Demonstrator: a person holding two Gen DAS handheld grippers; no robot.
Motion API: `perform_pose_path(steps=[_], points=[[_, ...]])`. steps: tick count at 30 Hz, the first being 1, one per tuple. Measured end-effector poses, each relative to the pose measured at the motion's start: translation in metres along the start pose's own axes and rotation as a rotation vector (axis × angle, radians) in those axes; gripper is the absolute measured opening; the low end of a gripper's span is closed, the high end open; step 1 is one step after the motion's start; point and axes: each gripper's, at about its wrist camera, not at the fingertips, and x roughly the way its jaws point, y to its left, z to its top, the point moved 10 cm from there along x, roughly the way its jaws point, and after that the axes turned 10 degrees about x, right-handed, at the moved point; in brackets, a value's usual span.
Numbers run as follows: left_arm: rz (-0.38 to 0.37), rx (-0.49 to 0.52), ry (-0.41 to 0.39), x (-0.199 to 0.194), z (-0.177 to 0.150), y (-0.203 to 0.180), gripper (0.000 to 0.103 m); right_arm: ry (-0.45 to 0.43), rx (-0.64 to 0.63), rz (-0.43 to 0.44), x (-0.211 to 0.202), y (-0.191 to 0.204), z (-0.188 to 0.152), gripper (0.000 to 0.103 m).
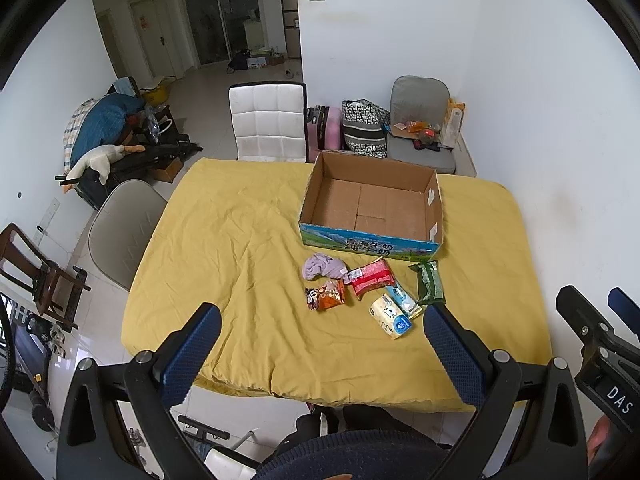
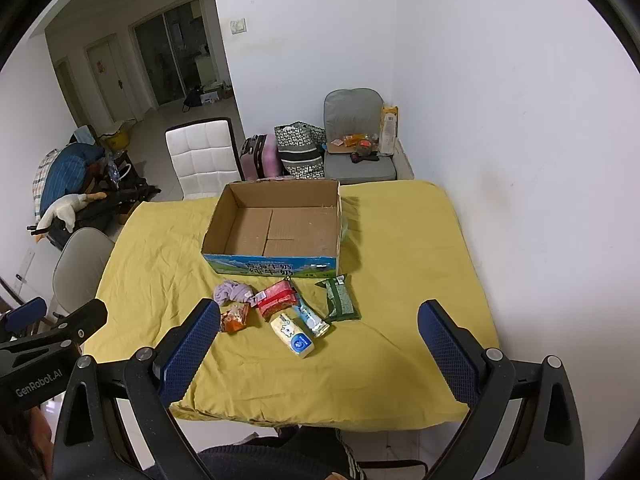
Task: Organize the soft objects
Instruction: 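Grasp the tissue pack with the left tool while the right tool grasps the green snack bag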
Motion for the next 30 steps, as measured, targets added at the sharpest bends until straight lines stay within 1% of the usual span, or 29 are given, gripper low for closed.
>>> perform_pose_path(steps=[7,10,12,14,16,18,20,21,23,24,26,28,29,30], points=[[-0.006,0.001,0.012,0.005,-0.001,-0.001,0.103,0.007,0.008,0.005,0.003,0.0,0.0,0.101],[-0.006,0.0,0.02,0.021,0.003,-0.004,0.103,0.029,0.014,0.003,0.014,-0.003,0.001,0.101],[-0.015,-0.004,0.047,0.042,0.005,-0.006,0.103,0.052,0.026,0.005,0.03,-0.006,0.001,0.101],[-0.021,-0.014,0.085,0.067,0.004,-0.007,0.103,0.097,0.032,0.006,0.057,-0.009,-0.001,0.101],[-0.033,-0.031,0.136,0.099,0.001,-0.007,0.103,0.141,0.036,-0.01,0.088,-0.015,-0.004,0.101],[-0.047,-0.053,0.193,0.134,-0.002,-0.007,0.103,0.199,0.043,-0.007,0.123,-0.019,-0.009,0.101],[-0.065,-0.077,0.238,0.167,-0.006,-0.01,0.103,0.254,0.056,-0.001,0.163,-0.025,-0.015,0.101],[-0.065,-0.09,0.277,0.188,-0.011,-0.009,0.103,0.277,0.057,-0.012,0.182,-0.03,-0.018,0.101],[-0.09,-0.121,0.325,0.221,-0.019,-0.012,0.103,0.333,0.06,-0.018,0.225,-0.036,-0.027,0.101],[-0.095,-0.138,0.369,0.24,-0.026,-0.012,0.103,0.357,0.06,-0.019,0.244,-0.038,-0.031,0.101],[-0.151,-0.181,0.432,0.271,-0.038,-0.021,0.103,0.411,0.042,-0.021,0.286,-0.039,-0.043,0.101],[-0.19,-0.226,0.5,0.3,-0.054,-0.032,0.103,0.455,0.02,-0.028,0.323,-0.04,-0.055,0.101],[-0.238,-0.249,0.535,0.315,-0.062,-0.044,0.103,0.482,0.012,-0.031,0.342,-0.042,-0.061,0.101],[-0.255,-0.257,0.561,0.328,-0.069,-0.054,0.103,0.505,0.01,-0.045,0.358,-0.046,-0.067,0.101]])
